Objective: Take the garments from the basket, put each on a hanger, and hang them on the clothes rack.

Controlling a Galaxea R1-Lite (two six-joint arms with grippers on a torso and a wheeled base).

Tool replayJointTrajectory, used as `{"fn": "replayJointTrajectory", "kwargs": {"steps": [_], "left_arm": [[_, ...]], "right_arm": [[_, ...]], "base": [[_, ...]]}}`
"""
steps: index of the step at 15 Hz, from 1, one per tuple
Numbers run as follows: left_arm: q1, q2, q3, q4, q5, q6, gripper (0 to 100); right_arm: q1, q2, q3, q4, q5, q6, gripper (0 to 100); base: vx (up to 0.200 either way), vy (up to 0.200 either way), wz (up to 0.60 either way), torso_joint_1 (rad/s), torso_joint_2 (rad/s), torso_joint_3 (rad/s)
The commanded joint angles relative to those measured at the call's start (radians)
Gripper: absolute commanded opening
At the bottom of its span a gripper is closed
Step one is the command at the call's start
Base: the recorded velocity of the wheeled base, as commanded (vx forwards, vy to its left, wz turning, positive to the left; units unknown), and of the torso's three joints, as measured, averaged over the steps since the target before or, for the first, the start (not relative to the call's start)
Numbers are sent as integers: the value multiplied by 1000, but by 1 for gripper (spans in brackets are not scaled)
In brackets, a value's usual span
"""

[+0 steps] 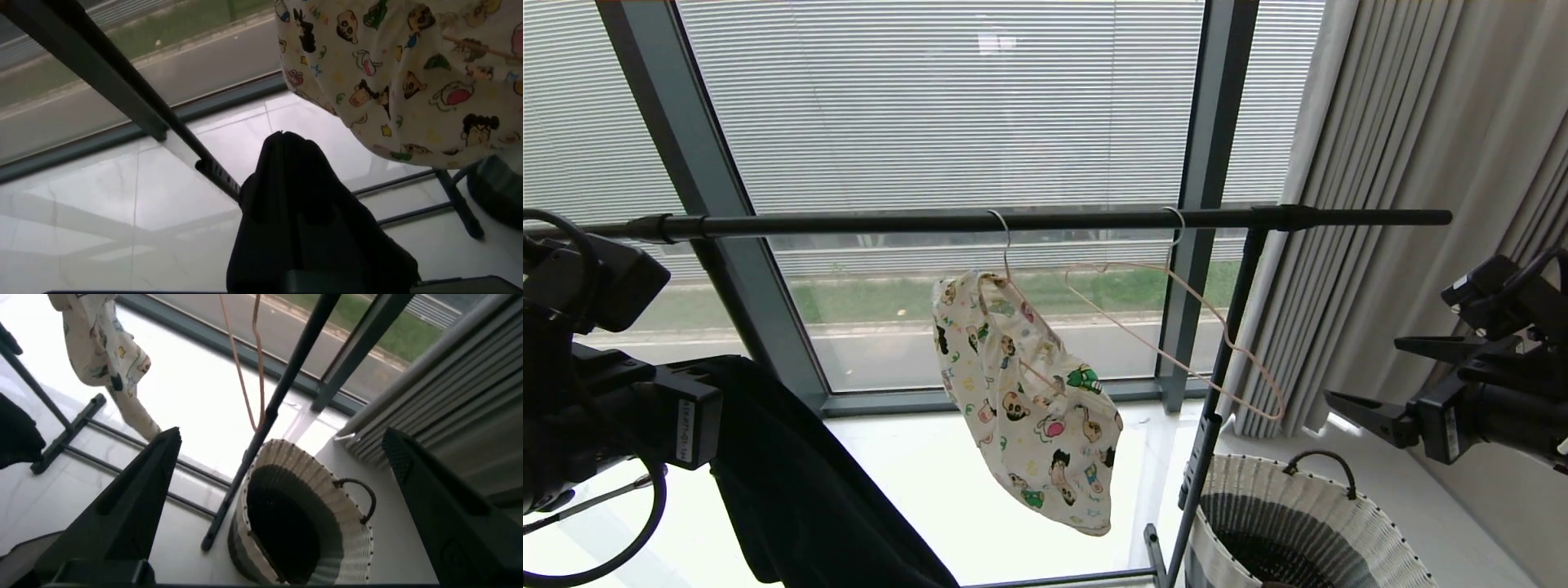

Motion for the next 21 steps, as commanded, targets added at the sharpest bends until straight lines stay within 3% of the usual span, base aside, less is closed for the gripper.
{"fn": "replayJointTrajectory", "kwargs": {"steps": [1, 3, 8, 12, 21], "left_arm": [[0, 1, 0, 0, 0, 0, 0], [11, 1, 0, 0, 0, 0, 0], [15, 1, 0, 0, 0, 6, 0], [15, 0, 0, 0, 0, 6, 0], [15, -17, 4, -30, 0, 4, 0]], "right_arm": [[6, 35, -8, -1, 7, 0, 100], [8, 76, -42, -1, 47, 0, 100], [34, 191, -118, 0, 136, 0, 100], [95, 289, -183, 0, 154, 0, 100], [82, 450, -224, -112, 177, 37, 100]], "base": [[200, 0, 0, 2, 2, 2], [200, 0, 0, 0, 0, 7], [0, 0, 0, 0, 0, 0], [0, 0, 0, 0, 0, 0], [0, 0, 0, 0, 0, 0]]}}
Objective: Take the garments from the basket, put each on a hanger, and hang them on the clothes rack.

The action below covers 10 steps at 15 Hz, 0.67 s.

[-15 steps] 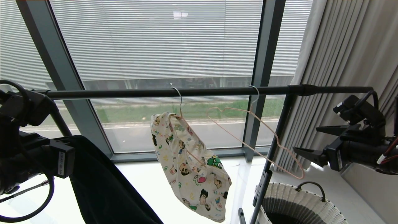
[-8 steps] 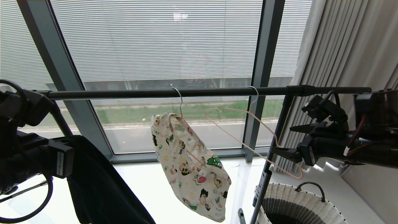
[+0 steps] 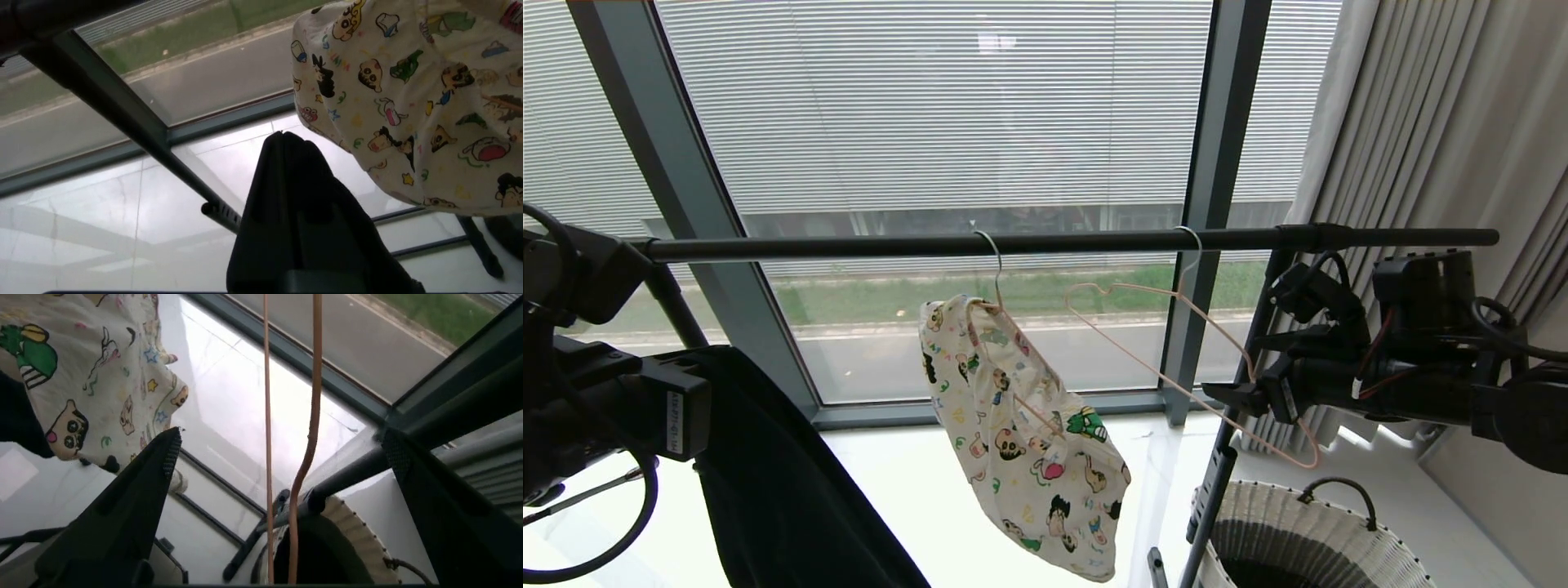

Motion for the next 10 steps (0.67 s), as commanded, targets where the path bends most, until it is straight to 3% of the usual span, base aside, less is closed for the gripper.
{"fn": "replayJointTrajectory", "kwargs": {"steps": [1, 8, 9, 10], "left_arm": [[0, -5, 2, 0, 1, 0, 0], [0, -11, 3, 0, 1, 0, 0], [0, -11, 3, 0, 1, 1, 0], [0, -11, 3, 0, 1, 1, 0]], "right_arm": [[0, 29, -8, -2, 26, 5, 100], [-2, 93, -21, -35, 26, 6, 100], [-2, 99, -21, -39, 26, 6, 0], [-2, 101, -22, -42, 26, 6, 0]], "base": [[0, 0, 0, 0, 0, 0], [0, 0, 0, 0, 0, 0], [0, 0, 0, 0, 0, 0], [0, 0, 0, 0, 0, 0]]}}
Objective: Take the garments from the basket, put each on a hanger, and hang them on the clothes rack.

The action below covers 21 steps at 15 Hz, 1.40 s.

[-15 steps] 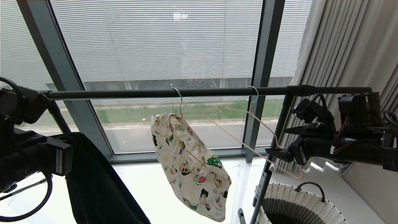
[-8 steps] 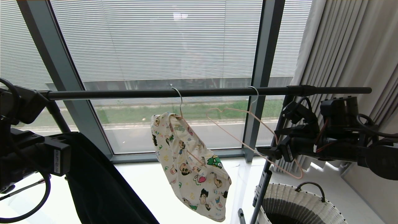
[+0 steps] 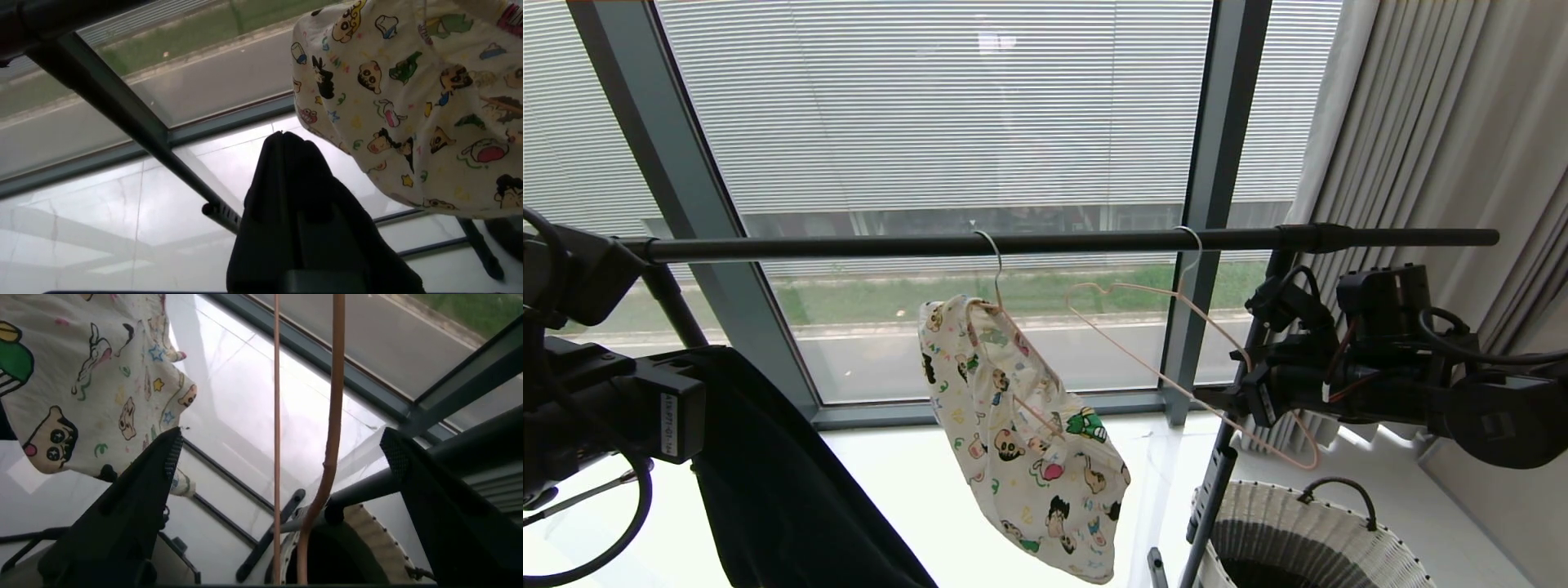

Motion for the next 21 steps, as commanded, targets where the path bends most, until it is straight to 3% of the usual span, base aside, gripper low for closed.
{"fn": "replayJointTrajectory", "kwargs": {"steps": [1, 9, 17, 21], "left_arm": [[0, 0, 0, -1, 0, 1, 0], [0, 2, 0, -1, 0, 1, 0], [0, 0, 0, -1, 0, 1, 0], [0, 0, 0, -1, 2, 2, 0]], "right_arm": [[0, 10, -3, -1, 0, -1, 0], [0, 19, -11, -16, -3, 3, 0], [2, -22, -9, -127, -32, 87, 0], [3, -93, 26, -128, -47, 91, 0]], "base": [[0, 0, 0, 0, 0, 0], [0, 0, 0, 0, 0, 0], [0, 0, 0, 0, 0, 0], [0, 0, 0, 0, 0, 0]]}}
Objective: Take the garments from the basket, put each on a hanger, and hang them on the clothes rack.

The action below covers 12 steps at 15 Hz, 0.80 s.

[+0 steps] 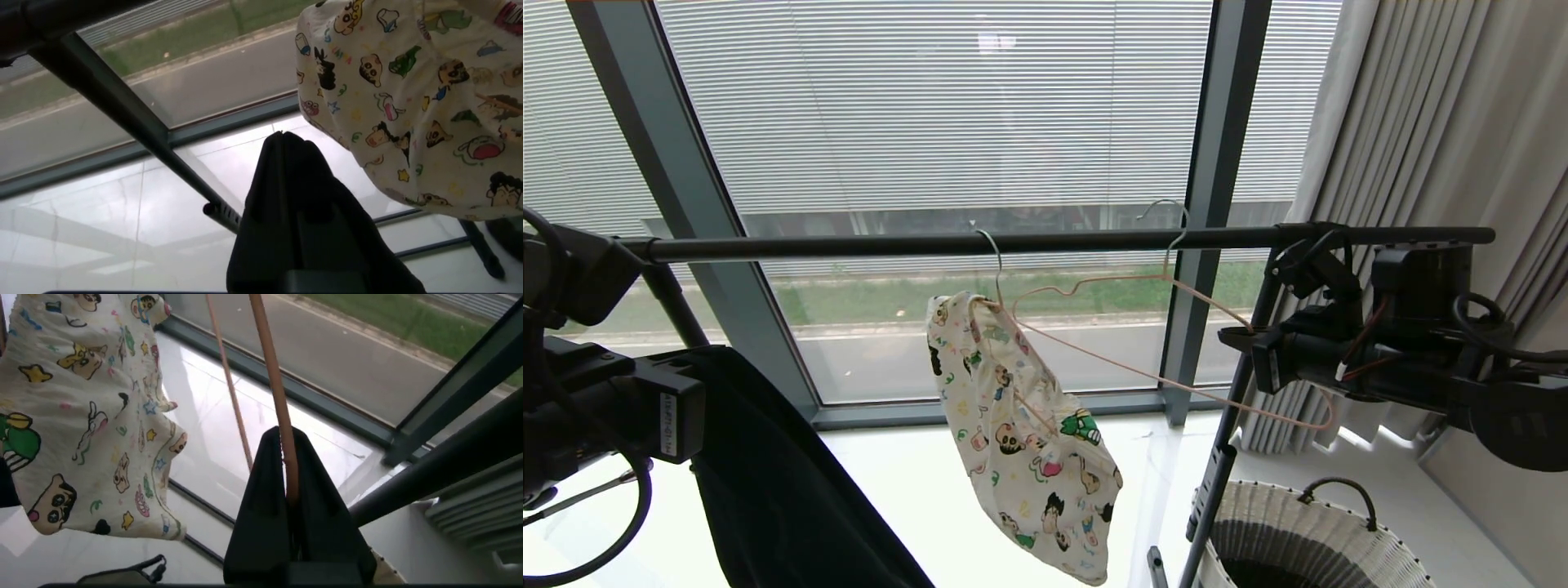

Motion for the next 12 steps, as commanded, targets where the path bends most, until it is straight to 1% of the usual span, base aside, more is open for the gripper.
{"fn": "replayJointTrajectory", "kwargs": {"steps": [1, 5, 9, 11, 12], "left_arm": [[0, 1, 0, 0, 2, 0, 0], [0, 0, 0, 0, 2, 0, 0], [2, 1, -2, 0, 4, 0, 0], [2, 0, -2, 0, 5, -1, 0], [2, 0, -2, -3, 13, 0, 0]], "right_arm": [[2, -53, 33, 0, 2, 0, 0], [10, -117, 102, 0, 2, 2, 0], [17, -182, 113, 0, -10, 29, 0], [17, -197, 125, 0, -60, 28, 0], [19, -228, 151, 0, -103, 26, 0]], "base": [[0, 0, 0, 0, 0, 0], [0, 0, 0, 0, 0, 0], [0, 0, 0, 0, 0, 0], [0, 0, 0, 0, 0, 0], [0, 0, 0, 0, 0, 0]]}}
